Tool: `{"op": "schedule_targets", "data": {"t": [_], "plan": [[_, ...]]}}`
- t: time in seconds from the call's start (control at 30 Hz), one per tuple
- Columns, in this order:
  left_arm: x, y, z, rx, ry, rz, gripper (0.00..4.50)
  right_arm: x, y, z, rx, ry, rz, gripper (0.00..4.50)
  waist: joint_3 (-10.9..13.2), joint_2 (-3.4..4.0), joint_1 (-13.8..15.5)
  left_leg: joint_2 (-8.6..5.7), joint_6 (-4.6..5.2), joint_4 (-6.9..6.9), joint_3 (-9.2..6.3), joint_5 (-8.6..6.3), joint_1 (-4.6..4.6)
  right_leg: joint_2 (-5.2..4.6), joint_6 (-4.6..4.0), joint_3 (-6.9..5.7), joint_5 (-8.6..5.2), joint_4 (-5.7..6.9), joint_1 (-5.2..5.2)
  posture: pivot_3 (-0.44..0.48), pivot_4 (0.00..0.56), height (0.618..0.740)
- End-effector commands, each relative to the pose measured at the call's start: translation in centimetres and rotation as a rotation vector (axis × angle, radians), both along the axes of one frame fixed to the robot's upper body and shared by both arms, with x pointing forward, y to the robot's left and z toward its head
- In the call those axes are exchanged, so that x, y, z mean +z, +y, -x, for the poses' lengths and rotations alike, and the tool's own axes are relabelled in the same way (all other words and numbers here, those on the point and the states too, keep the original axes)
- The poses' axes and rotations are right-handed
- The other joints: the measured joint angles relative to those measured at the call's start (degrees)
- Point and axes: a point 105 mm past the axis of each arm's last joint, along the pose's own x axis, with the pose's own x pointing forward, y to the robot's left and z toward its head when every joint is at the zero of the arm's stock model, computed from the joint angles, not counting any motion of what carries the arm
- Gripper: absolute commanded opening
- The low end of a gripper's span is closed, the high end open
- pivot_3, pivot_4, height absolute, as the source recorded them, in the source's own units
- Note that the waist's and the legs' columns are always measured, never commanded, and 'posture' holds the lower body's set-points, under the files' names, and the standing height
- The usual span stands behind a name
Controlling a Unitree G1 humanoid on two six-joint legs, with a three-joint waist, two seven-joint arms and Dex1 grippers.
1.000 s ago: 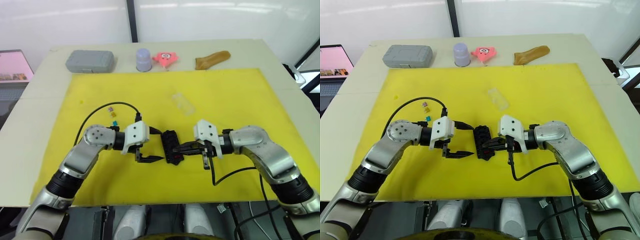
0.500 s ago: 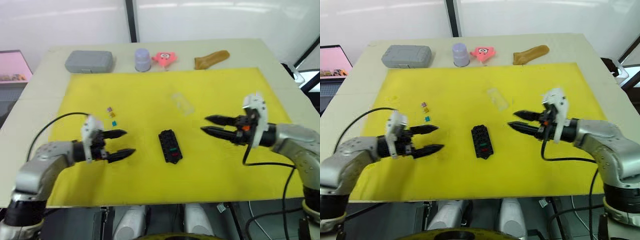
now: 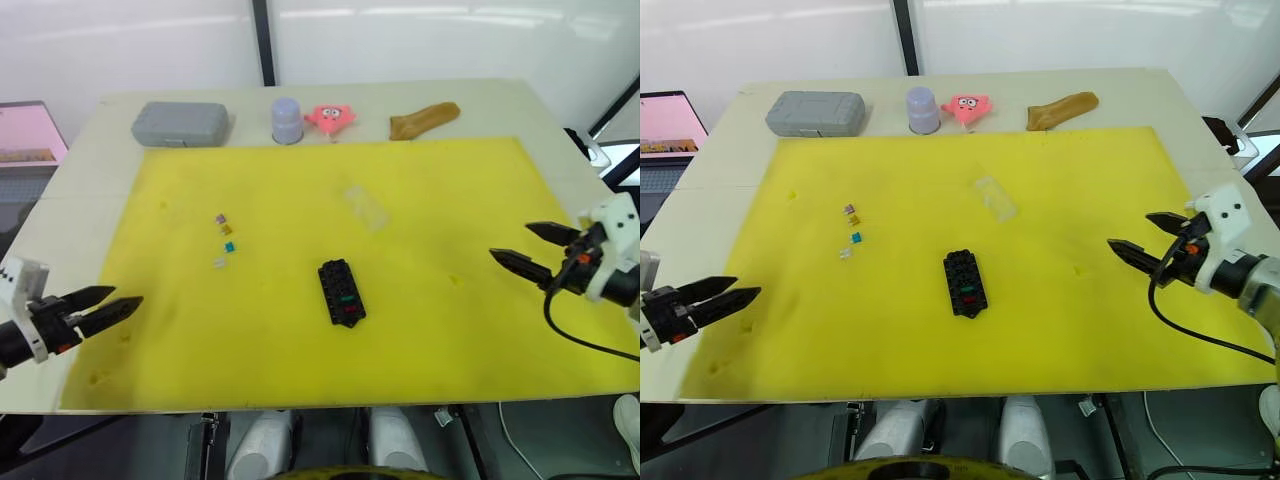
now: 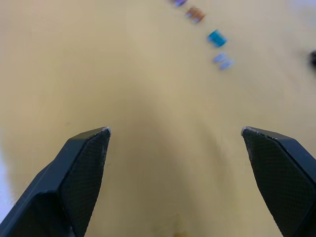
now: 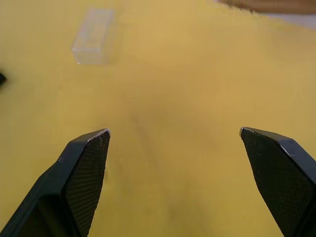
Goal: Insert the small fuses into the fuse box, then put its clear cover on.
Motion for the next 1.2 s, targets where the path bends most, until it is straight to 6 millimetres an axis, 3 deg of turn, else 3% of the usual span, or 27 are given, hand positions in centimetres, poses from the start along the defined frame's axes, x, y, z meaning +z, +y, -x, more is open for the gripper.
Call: {"op": "schedule_targets", "data": {"t": [0.03, 0.23, 0.5, 0.83, 1.07, 1.2], "plan": [[1.4, -0.7, -0.8, -0.015, 0.026, 0.094, 4.50, 1.6, 3.9, -0.1, 0.099, -0.098, -0.021, 4.44, 0.01, 0.02, -0.14, 0.00, 0.00, 0.00, 0.01, 0.00, 0.01, 0.00, 0.00, 0.01, 0.00, 0.01, -0.01, 0.000, 0.150, 0.740], [1.7, -2.8, -2.0, -0.068, 0.214, 0.320, 4.50, 2.9, 9.6, 0.8, 0.328, -0.133, -0.053, 4.44, 0.02, 0.03, -0.13, -0.03, 0.01, -0.02, 0.01, -0.01, 0.00, 0.01, 0.00, 0.02, 0.00, 0.04, -0.07, 0.000, 0.150, 0.740], [0.1, -4.3, -4.0, -0.074, 0.398, 0.439, 4.50, 3.3, 14.6, 1.0, 0.540, -0.157, -0.070, 4.44, 0.01, 0.01, -0.31, -0.04, 0.00, 0.00, 0.00, 0.00, 0.01, 0.02, 0.00, 0.02, 0.00, 0.13, -0.11, 0.000, 0.150, 0.740], [-0.5, -5.5, -6.6, -0.056, 0.409, 0.508, 4.50, 3.2, 17.0, 0.3, 0.627, -0.194, -0.047, 4.44, -0.01, -0.03, -0.34, -0.08, 0.00, 0.06, 0.00, 0.00, 0.00, 0.00, 0.00, 0.02, 0.00, 0.32, -0.20, 0.000, 0.150, 0.740], [-2.3, -6.4, -6.7, -0.051, 0.475, 0.477, 4.50, 2.7, 18.0, 0.9, 0.734, -0.193, 0.016, 4.44, -0.02, -0.04, -0.29, -0.08, 0.00, 0.06, 0.00, 0.00, 0.01, -0.01, 0.00, 0.03, 0.00, 0.36, -0.21, 0.000, 0.150, 0.740], [-2.3, -7.3, -7.3, -0.073, 0.479, 0.485, 4.50, 2.8, 18.5, 1.0, 0.765, -0.210, 0.034, 4.44, -0.03, -0.04, -0.01, -0.11, 0.00, 0.07, -0.01, 0.00, 0.01, -0.03, 0.00, 0.03, 0.00, 0.36, -0.20, 0.000, 0.150, 0.740]]}}
